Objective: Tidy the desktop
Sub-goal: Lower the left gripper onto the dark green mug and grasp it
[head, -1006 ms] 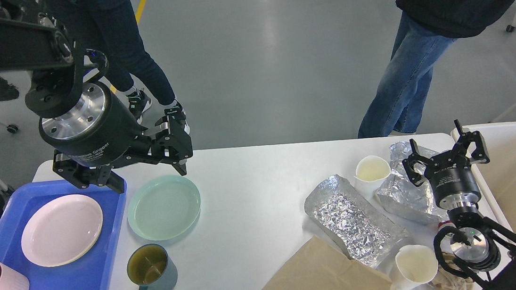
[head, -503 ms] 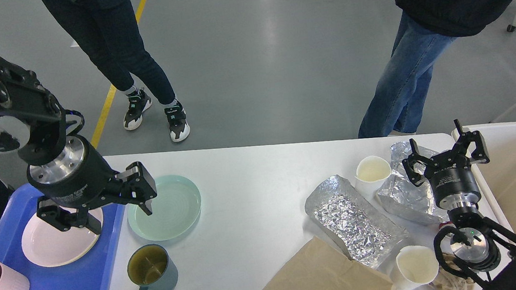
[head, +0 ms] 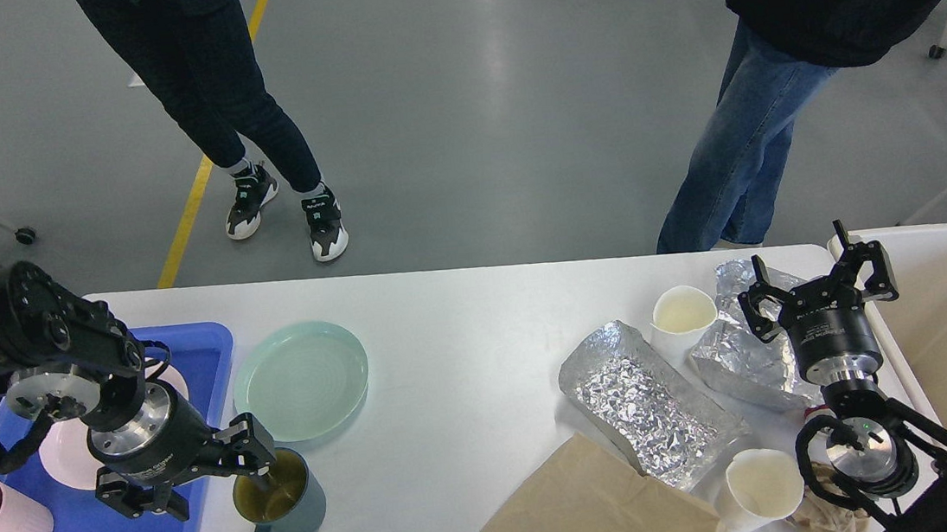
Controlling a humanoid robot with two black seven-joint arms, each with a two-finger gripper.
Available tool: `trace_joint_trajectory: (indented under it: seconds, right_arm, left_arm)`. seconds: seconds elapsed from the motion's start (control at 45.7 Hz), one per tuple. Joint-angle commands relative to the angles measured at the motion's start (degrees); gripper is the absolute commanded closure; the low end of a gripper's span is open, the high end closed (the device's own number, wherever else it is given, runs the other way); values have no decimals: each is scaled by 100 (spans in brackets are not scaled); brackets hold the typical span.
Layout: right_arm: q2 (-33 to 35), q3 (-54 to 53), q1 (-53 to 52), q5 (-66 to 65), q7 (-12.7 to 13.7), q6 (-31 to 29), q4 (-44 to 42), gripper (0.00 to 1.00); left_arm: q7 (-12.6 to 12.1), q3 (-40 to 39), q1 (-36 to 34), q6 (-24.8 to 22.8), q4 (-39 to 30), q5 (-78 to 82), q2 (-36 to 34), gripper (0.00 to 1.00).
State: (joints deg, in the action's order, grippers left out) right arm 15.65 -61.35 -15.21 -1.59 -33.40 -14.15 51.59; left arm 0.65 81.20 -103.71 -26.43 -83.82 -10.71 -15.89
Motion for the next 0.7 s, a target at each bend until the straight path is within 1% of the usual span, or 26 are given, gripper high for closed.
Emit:
trace_joint_trajectory:
  seconds: [0.0,0.131,0.306,0.459,0.569,0.613,0.678]
  right_arm:
    - [8,0,0,0,0,0,0,0]
    - [-1,0,0,0,0,0,0,0]
    - [8,0,0,0,0,0,0,0]
    - [-1,0,0,0,0,0,0,0]
    - [-1,0,0,0,0,0,0,0]
    - [-1,0,0,0,0,0,0,0]
    - [-1,0,0,0,0,0,0,0]
  left_arm:
    - [-3,-114,422,383,287,121,7,14]
    - [6,-166,712,577,480,147,34,14]
    - [6,-210,914,885,507,209,51,14]
    - [-3,-403,1441,1429,630,209,218,14]
    - [-12,-544,1494,1561,656,209,280,14]
    - [-21,-536,1503,1579,682,209,280,17]
    - [-12,-518,1503,1632,691,209,280,24]
